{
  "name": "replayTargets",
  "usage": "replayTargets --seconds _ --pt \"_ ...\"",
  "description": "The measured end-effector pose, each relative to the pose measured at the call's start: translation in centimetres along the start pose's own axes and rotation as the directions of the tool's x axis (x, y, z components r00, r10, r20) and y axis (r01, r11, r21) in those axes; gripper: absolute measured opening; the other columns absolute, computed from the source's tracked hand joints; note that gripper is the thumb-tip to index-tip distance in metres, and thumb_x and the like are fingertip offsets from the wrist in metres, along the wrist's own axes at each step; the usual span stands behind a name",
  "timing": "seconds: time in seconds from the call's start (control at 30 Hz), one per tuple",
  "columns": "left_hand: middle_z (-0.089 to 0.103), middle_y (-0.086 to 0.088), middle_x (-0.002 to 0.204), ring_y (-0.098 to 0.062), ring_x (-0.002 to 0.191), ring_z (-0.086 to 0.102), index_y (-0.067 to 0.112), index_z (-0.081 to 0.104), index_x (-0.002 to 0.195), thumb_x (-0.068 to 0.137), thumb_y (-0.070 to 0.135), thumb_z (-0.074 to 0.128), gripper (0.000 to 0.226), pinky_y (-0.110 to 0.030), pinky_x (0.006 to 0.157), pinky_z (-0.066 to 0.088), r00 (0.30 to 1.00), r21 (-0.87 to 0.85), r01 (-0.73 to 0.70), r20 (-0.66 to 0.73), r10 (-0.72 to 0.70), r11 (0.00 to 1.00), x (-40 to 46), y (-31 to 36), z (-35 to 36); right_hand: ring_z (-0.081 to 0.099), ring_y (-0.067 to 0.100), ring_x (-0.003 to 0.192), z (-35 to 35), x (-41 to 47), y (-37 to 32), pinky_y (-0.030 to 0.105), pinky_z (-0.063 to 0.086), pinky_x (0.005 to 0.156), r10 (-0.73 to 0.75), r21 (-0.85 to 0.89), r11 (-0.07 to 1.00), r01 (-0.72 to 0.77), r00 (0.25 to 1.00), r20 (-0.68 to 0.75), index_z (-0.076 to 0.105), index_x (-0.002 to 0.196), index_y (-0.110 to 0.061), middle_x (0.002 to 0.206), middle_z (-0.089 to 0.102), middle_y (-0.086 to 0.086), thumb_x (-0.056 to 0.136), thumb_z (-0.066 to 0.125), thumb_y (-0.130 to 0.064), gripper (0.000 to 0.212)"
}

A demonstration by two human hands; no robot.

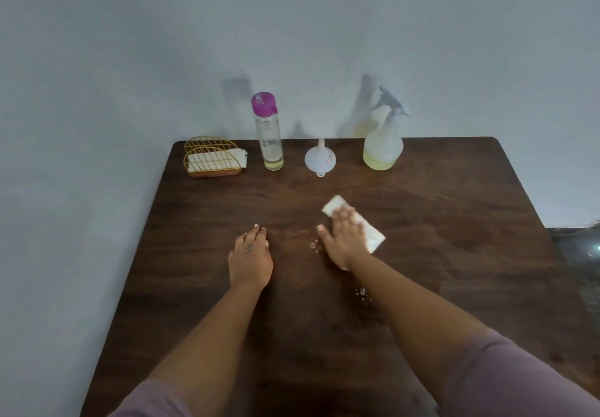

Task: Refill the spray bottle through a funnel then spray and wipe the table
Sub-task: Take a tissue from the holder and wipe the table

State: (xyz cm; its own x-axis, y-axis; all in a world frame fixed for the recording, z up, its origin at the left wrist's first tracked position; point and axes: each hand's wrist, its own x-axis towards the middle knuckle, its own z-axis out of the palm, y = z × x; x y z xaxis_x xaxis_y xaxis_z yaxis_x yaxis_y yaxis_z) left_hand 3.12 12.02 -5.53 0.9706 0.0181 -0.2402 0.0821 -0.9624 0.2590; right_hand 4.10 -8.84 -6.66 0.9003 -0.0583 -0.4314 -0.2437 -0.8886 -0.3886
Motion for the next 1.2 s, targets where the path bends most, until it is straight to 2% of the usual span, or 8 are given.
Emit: replayTargets --seconds 0.27,0.47,0.67,0.77,0.87,1.03,1.13,1.2 --pt "0.029 0.010 0.158 -0.016 0.138 0.031 0.024 0.031 0.151 0.098 0.010 0.039 0.055 -0.034 0.102 0.044 0.997 0.035 -0.074 -0.025 0.075 0.997 0.7 -1.7 -0.5 -0.008 0.017 0.148 4.0 -3.8 -3.3 0.039 0.008 0.118 -0.423 -0.320 0.842 0.435 0.899 0.112 -0.005 0.153 -0.021 0.160 -0.012 -0.004 0.094 0.010 -0.060 0.072" --pt "0.029 0.009 0.158 -0.016 0.136 0.033 0.023 0.030 0.151 0.098 0.009 0.042 0.056 -0.030 0.099 0.045 0.997 0.044 -0.068 -0.036 0.069 0.997 0.6 -1.5 -0.5 -0.022 0.019 0.145 -1.1 1.5 1.7 0.043 -0.013 0.115 -0.083 -0.245 0.968 0.051 0.989 -0.122 -0.005 0.152 -0.013 0.160 -0.014 0.002 0.097 0.014 -0.056 0.072" --pt "0.029 0.010 0.158 -0.016 0.138 0.031 0.025 0.029 0.152 0.099 0.009 0.042 0.056 -0.030 0.099 0.045 0.998 0.053 -0.062 -0.021 0.063 0.997 0.7 -1.6 -0.7 -0.019 0.026 0.145 -1.9 0.3 6.1 0.047 -0.006 0.119 0.286 -0.074 0.948 -0.310 0.929 -0.235 -0.009 0.149 -0.001 0.159 -0.012 0.016 0.095 0.008 -0.058 0.081" --pt "0.024 0.010 0.159 -0.015 0.139 0.030 0.025 0.025 0.153 0.097 0.005 0.043 0.061 -0.030 0.099 0.047 0.997 0.071 -0.076 0.003 0.076 0.995 0.8 -1.4 -0.8 -0.016 0.027 0.146 -0.3 0.2 2.4 0.047 -0.007 0.119 0.206 -0.096 0.968 -0.232 0.953 -0.223 -0.005 0.149 0.001 0.159 -0.010 0.018 0.097 0.012 -0.055 0.079" --pt "0.019 0.010 0.161 -0.015 0.139 0.028 0.024 0.021 0.154 0.096 0.001 0.041 0.065 -0.031 0.099 0.046 0.995 0.095 -0.093 0.038 0.089 0.991 0.8 -1.2 -1.2 -0.016 0.025 0.146 2.8 -1.3 -2.8 0.042 -0.014 0.115 -0.127 -0.217 0.971 0.099 0.984 -0.122 -0.001 0.151 -0.003 0.159 -0.009 0.014 0.095 0.013 -0.056 0.078" --pt "0.011 0.009 0.163 -0.017 0.143 0.021 0.022 0.017 0.155 0.098 0.003 0.037 0.064 -0.034 0.105 0.042 0.991 0.124 -0.117 0.073 0.108 0.985 0.4 -1.4 -1.3 -0.021 0.019 0.145 6.6 -6.1 -4.5 0.043 -0.002 0.120 -0.456 -0.277 0.841 0.465 0.884 0.099 -0.006 0.151 -0.008 0.159 -0.014 0.008 0.088 -0.005 -0.065 0.085" --pt "0.006 0.009 0.164 -0.016 0.145 0.017 0.023 0.014 0.156 0.096 -0.002 0.034 0.068 -0.034 0.105 0.043 0.990 0.132 -0.103 0.106 0.089 0.986 0.2 -1.1 -1.2 -0.013 0.021 0.147 4.9 -6.2 -0.7 0.041 0.000 0.121 -0.322 -0.213 0.926 0.312 0.946 -0.013 0.000 0.152 -0.006 0.159 -0.008 0.010 0.078 -0.014 -0.074 0.101" --pt "0.002 0.009 0.164 -0.016 0.148 0.013 0.023 0.011 0.156 0.096 -0.005 0.034 0.070 -0.033 0.106 0.042 0.989 0.133 -0.087 0.132 0.069 0.987 -0.1 -0.8 -1.3 -0.011 0.025 0.147 3.2 -6.0 2.7 0.038 -0.007 0.119 -0.103 -0.146 0.986 0.084 0.986 -0.129 0.002 0.151 -0.002 0.159 -0.007 0.016 0.087 0.000 -0.070 0.094"
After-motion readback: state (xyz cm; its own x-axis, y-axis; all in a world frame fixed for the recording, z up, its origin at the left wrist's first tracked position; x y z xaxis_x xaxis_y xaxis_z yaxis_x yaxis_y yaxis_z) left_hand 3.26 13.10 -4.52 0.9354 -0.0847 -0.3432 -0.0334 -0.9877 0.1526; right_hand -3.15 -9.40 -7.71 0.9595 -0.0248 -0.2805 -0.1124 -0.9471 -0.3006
